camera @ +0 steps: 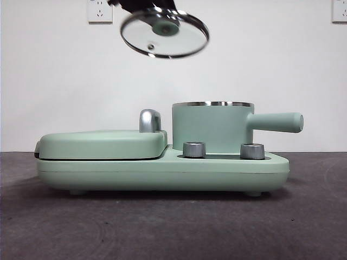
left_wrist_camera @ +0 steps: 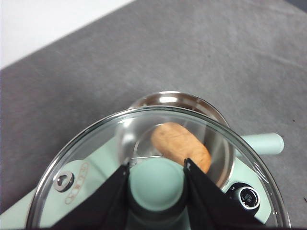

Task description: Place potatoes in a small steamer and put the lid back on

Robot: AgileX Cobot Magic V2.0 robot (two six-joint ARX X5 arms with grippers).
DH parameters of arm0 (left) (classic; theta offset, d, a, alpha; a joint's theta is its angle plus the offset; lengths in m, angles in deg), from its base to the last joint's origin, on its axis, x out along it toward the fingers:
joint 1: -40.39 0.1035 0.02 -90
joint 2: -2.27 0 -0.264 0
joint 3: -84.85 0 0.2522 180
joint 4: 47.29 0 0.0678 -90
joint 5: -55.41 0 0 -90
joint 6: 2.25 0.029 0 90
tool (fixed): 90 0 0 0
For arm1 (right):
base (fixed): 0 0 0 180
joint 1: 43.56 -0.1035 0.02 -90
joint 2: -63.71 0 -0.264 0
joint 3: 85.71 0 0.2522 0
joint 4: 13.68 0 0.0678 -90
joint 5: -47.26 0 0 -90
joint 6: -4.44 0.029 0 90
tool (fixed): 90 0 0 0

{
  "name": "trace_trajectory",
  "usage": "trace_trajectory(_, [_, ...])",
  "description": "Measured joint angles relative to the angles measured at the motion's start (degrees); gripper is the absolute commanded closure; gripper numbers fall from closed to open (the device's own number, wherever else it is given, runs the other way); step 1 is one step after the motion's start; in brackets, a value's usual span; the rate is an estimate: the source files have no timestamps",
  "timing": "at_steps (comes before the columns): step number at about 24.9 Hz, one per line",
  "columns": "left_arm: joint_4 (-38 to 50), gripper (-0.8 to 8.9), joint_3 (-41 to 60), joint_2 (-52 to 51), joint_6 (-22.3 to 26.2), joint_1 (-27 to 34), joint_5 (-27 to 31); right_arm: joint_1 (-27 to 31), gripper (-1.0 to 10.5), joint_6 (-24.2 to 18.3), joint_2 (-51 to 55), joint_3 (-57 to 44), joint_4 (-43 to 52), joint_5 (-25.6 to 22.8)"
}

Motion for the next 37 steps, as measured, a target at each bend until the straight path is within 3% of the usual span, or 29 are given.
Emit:
trace_trajectory(8, [6.38, 7.99, 0.02, 5.53, 1.55, -3.04, 0.0, 0.0, 5.4, 6.01, 13.29, -9.97, 3.67, -1.77])
trace_trajectory(11, [8.02, 7.99, 0.02, 7.69, 4.26, -4.0, -0.02, 0.0, 5.4, 7.26, 16.79, -10.95, 3.72, -3.19])
trace_trajectory(25, [16.02, 7.99, 0.02, 13.77, 5.99, -4.07, -4.63, 0.0, 5.4, 7.56, 17.44, -11.02, 3.85, -3.19])
trace_trajectory(37, [16.28, 7.99, 0.02, 14.73, 5.99, -3.98, -5.03, 0.0, 5.4, 7.56, 17.44, -11.02, 3.85, -3.19])
